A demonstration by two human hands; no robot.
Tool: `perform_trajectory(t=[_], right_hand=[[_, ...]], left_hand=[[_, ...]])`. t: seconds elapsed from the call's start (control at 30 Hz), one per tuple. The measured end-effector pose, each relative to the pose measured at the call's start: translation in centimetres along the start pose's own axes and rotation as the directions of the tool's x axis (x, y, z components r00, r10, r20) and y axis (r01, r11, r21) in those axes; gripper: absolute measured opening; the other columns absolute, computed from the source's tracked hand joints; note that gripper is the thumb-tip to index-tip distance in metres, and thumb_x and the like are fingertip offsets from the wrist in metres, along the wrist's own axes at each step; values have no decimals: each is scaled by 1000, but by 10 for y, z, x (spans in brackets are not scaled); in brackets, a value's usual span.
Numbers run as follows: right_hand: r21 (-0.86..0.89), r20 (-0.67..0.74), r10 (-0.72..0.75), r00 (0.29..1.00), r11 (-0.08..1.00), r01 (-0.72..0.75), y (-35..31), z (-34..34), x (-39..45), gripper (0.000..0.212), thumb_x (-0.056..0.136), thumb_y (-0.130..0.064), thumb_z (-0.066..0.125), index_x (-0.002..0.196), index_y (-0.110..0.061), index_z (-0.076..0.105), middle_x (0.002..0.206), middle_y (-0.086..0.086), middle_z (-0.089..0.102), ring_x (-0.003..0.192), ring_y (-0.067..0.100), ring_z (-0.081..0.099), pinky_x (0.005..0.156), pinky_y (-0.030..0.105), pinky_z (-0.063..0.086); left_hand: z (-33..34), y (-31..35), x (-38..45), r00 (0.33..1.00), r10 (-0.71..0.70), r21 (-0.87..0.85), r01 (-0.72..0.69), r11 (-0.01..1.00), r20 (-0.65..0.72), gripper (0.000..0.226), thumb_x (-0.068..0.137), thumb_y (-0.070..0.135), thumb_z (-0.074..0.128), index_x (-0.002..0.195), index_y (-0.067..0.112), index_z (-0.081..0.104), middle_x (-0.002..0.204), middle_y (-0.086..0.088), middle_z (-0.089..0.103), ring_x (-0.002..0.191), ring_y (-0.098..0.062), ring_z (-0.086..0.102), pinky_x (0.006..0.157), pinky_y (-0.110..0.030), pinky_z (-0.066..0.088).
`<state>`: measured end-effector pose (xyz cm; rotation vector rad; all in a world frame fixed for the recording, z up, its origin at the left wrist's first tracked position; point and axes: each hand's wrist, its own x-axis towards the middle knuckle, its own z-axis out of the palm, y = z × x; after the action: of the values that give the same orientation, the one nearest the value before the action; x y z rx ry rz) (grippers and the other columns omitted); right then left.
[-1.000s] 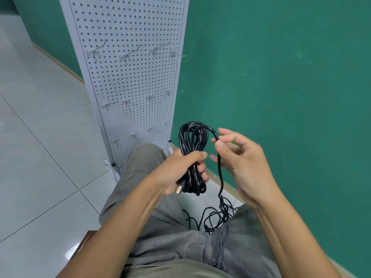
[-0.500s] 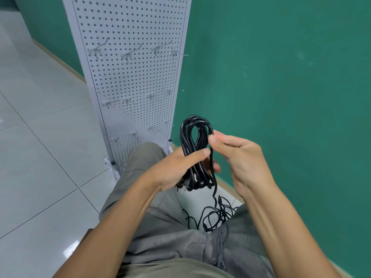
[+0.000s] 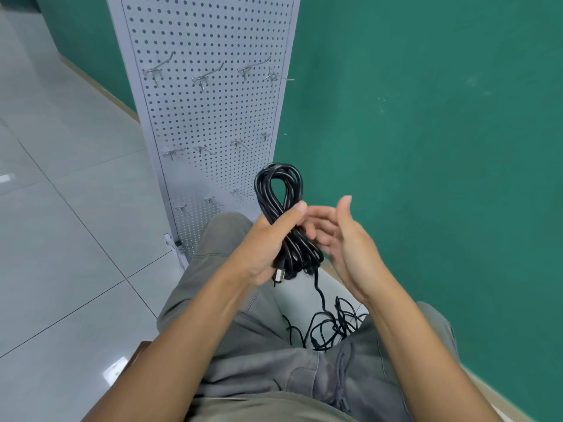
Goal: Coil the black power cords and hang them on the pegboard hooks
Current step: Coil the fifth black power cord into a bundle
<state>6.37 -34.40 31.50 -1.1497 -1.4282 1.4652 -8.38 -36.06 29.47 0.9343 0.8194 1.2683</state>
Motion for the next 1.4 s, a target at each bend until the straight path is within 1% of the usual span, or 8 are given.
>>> perform_trajectory(t=[0.13, 0.3, 0.47, 0.57, 0.77, 0.97, 1.13, 1.4], right_hand=[[-168, 129, 114, 985, 981, -92, 33, -6, -2, 82, 89, -76, 16, 122, -24, 69, 120, -6, 75, 119, 9, 66, 113, 37, 44], [-342, 167, 192, 967, 931, -126, 58, -8, -6, 71, 101, -60, 12, 121, -23, 70, 110, -6, 77, 111, 7, 69, 107, 30, 47], [-486, 184, 128, 975, 874, -23, 73, -17, -11, 25, 107, -24, 50, 111, -20, 74, 91, -17, 72, 92, -1, 65, 86, 23, 48], [-497, 181, 26, 983, 865, 69, 65, -18, -13, 24, 104, -10, 55, 111, -20, 76, 72, -21, 62, 75, -4, 56, 73, 11, 42], [-545, 271, -74, 960, 810, 216, 20, -9, -23, 32, 103, -5, 54, 112, -27, 74, 83, -17, 61, 80, -4, 53, 76, 10, 37], [-657, 293, -190, 937, 672, 342, -25, -6, -21, 32, 99, -3, 60, 118, -24, 75, 85, -23, 71, 84, 0, 66, 80, 20, 50], [-627, 221, -226, 949, 712, 316, -49, -15, -19, 31, 95, 0, 64, 85, -29, 71, 80, -9, 76, 74, 12, 70, 76, 27, 57], [-465, 55, -252, 966, 850, 248, -59, -12, -25, 28, 84, 12, 73, 86, -3, 49, 68, 25, 65, 48, 19, 65, 50, 24, 56]], left_hand=[[-13, 10, 1, 984, -41, -127, 18, 992, -175, 36, 106, 35, 52, 75, 18, 53, 71, 1, 59, 76, -20, 70, 67, -34, 59], [-21, 17, 2, 948, -51, -295, -45, 955, -313, 31, 105, 35, 55, 78, 19, 54, 71, 6, 60, 92, -18, 76, 79, -39, 62], [-32, 14, 8, 904, -51, -384, -128, 914, -425, 36, 106, 35, 54, 73, 21, 54, 66, 8, 53, 77, -12, 73, 69, -35, 60], [-38, 7, 12, 848, 5, -234, -152, 960, -529, 36, 105, 34, 57, 72, 20, 53, 63, 8, 52, 71, -13, 71, 65, -36, 58], [-36, -2, 13, 796, 141, 71, -122, 990, -588, 40, 105, 33, 57, 69, 15, 54, 61, 0, 58, 68, -21, 72, 75, -49, 60], [-13, -11, 10, 900, 117, 104, -80, 991, -421, 40, 107, 32, 54, 77, 6, 54, 71, -14, 59, 62, -20, 64, 60, -30, 53], [2, -14, 5, 976, 71, 158, -38, 987, -207, 41, 104, 42, 53, 81, 9, 59, 68, -3, 64, 65, -18, 63, 66, -30, 52], [14, -9, -6, 968, -193, -28, 200, 979, 157, 41, 94, 56, 50, 86, 18, 63, 72, 0, 58, 75, -23, 70, 79, -40, 60]])
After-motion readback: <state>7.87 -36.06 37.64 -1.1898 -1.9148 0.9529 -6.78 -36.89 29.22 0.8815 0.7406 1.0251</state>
